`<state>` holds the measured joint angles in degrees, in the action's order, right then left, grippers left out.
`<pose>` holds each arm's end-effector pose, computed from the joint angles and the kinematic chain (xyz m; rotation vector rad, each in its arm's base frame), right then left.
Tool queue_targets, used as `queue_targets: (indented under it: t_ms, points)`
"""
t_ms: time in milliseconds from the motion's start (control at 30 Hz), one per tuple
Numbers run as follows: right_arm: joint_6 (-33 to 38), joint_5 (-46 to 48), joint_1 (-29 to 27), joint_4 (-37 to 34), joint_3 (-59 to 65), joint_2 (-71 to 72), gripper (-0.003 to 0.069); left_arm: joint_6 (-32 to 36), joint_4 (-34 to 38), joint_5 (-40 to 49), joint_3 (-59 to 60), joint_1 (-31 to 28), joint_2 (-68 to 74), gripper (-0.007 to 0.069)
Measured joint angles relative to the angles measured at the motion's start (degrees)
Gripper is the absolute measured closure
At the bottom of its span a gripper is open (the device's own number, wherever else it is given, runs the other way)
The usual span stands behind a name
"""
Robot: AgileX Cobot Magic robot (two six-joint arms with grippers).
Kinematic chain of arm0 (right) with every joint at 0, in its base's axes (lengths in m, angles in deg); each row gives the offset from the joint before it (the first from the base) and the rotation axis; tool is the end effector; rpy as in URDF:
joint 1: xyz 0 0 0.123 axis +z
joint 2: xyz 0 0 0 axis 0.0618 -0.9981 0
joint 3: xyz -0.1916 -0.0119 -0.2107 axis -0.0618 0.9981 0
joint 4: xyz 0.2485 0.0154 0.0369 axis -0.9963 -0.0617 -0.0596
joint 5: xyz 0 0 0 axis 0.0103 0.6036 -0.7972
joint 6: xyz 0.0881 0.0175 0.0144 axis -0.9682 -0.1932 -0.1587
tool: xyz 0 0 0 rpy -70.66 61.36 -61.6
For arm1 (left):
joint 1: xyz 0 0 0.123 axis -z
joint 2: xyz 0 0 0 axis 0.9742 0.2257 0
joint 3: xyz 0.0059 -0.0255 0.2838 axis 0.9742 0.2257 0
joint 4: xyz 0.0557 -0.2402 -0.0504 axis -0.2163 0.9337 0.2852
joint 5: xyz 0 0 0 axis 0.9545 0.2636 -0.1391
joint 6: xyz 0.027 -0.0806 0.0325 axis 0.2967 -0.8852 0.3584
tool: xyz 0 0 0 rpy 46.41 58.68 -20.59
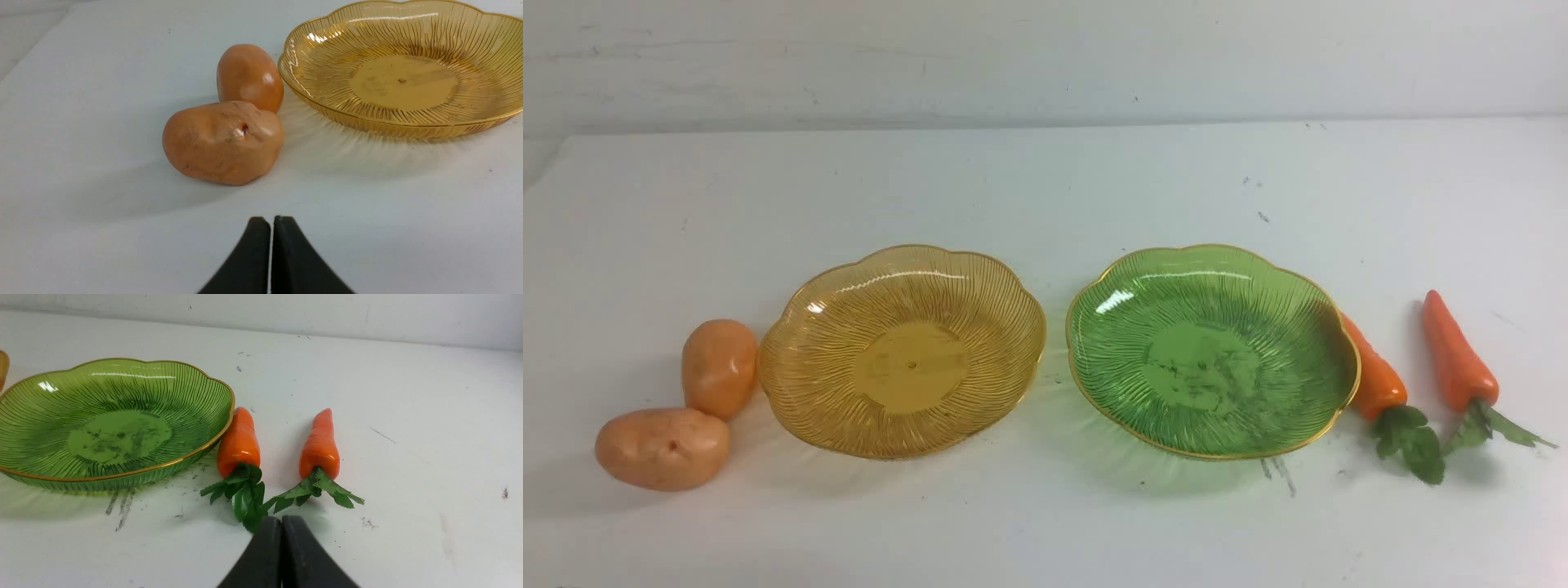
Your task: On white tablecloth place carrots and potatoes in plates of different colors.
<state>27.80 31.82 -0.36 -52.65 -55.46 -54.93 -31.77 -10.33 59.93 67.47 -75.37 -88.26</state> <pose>0.0522 0.0027 0.1696 -0.0763 1.8885 0.0174 0.0522 -0.0002 0.1703 0.0569 1.8796 0.0222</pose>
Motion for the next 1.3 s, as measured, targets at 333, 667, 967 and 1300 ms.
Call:
queue_targets:
  t_ms: [333, 667, 967, 1300]
  points:
    - [0.00, 0.00, 0.00, 0.00, 0.00, 0.00, 0.0674, 0.00, 0.00, 0.00, 0.00, 0.00, 0.00, 0.0627]
    - [0.00, 0.00, 0.00, 0.00, 0.00, 0.00, 0.0674, 0.00, 0.00, 0.00, 0.00, 0.00, 0.00, 0.0627]
    - [0.00, 0.00, 0.00, 0.00, 0.00, 0.00, 0.0674, -3.08, 5.42, -5.88, 0.02, 0.00, 0.00, 0.0627]
    - [-13.58, -12.73, 0.00, -20.14, 0.26, 0.00, 0.0674, -9.50, 21.44, -28.59, 0.02, 0.00, 0.00, 0.0627]
